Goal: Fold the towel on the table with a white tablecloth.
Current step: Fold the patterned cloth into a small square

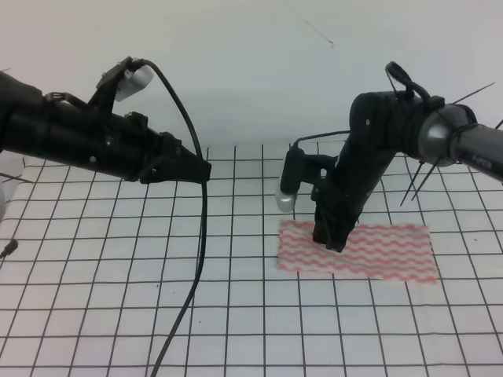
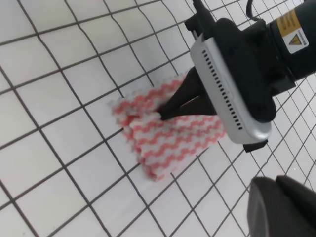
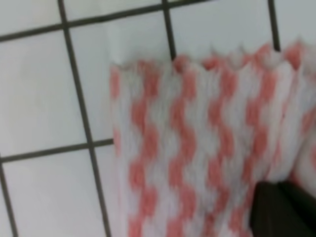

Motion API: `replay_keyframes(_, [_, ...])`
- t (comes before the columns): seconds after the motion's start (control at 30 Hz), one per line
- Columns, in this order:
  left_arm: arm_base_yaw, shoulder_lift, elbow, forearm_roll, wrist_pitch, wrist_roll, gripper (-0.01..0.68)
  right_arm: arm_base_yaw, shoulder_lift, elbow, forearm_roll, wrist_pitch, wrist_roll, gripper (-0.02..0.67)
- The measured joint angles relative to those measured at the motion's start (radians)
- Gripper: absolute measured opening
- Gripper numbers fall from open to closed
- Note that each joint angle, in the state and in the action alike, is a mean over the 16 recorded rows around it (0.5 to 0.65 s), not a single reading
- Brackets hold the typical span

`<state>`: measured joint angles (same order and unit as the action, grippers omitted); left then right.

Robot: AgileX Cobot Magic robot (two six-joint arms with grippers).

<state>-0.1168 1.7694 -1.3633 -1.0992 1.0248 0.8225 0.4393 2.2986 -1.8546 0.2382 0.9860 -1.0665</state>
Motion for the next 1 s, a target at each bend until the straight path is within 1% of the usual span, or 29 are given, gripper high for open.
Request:
replay_keyframes(0.13, [0.0, -0.002, 0.0, 0.0, 0.004, 0.001, -0.001, -0.001, -0.032, 0.001, -0.015, -0.018, 0.02, -0.001])
replay_keyframes(0.23, [0.0, -0.01, 0.0, 0.002, 0.007, 0.002, -0.001, -0.006, -0.079, 0.001, -0.027, -0.032, 0.073, -0.001])
replay_keyframes(0.43, [0.0, -0.054, 0.0, 0.014, 0.011, 0.004, -0.001, -0.04, -0.216, 0.003, -0.061, -0.05, 0.29, -0.001])
replay_keyframes(0.63, [0.0, -0.146, 0.0, 0.047, 0.011, -0.002, -0.001, -0.095, -0.372, 0.039, -0.089, -0.051, 0.524, -0.001])
replay_keyframes(0.77, [0.0, -0.222, 0.0, 0.08, 0.014, -0.014, -0.001, -0.14, -0.481, 0.114, -0.101, -0.056, 0.641, -0.001])
replay_keyframes(0.87, [0.0, -0.278, 0.0, 0.102, 0.021, -0.025, -0.001, -0.172, -0.571, 0.203, -0.099, -0.084, 0.675, -0.001])
replay_keyframes(1.0, [0.0, -0.344, 0.0, 0.129, 0.031, -0.044, -0.001, -0.208, -0.699, 0.361, -0.07, -0.159, 0.696, -0.001])
